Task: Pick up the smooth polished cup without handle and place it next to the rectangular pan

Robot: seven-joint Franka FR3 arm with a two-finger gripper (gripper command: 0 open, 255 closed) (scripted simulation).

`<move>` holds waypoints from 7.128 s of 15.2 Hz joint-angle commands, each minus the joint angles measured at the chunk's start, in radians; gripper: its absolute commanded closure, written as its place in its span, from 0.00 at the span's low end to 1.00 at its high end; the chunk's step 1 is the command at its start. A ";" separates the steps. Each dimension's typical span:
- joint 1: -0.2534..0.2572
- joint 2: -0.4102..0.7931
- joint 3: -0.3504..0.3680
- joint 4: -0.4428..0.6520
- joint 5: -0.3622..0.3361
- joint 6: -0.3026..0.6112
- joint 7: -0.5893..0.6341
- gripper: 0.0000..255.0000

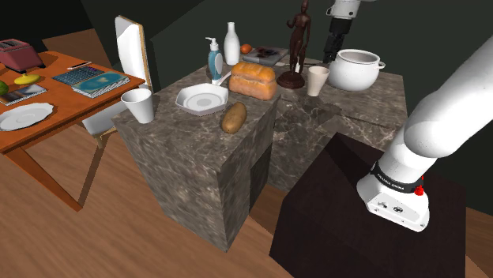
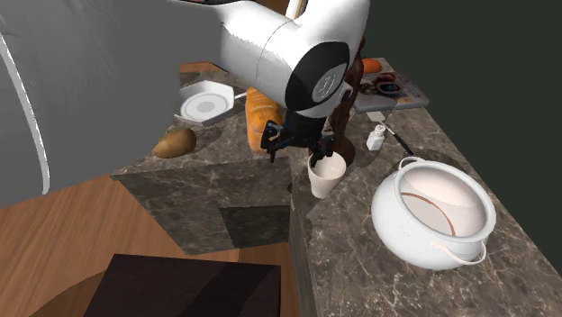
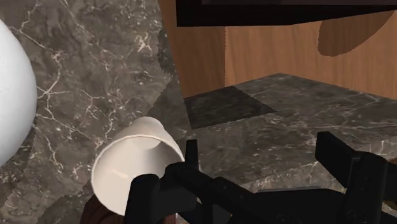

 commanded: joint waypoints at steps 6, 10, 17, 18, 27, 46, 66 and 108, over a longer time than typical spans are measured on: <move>-0.044 0.295 -0.079 0.200 0.157 0.042 -0.201 0.00; -0.112 0.470 -0.083 0.345 0.260 0.032 -0.301 0.00; -0.163 0.583 -0.063 0.405 0.326 0.064 -0.355 0.00; -0.162 0.586 -0.061 0.396 0.329 0.076 -0.357 0.00; -0.161 0.597 -0.056 0.375 0.339 0.105 -0.363 0.00; -0.154 0.553 -0.071 0.427 0.306 0.019 -0.336 1.00; -0.162 0.503 -0.091 0.633 0.263 -0.223 -0.287 1.00; 0.301 0.266 0.207 0.504 0.158 -0.179 0.476 1.00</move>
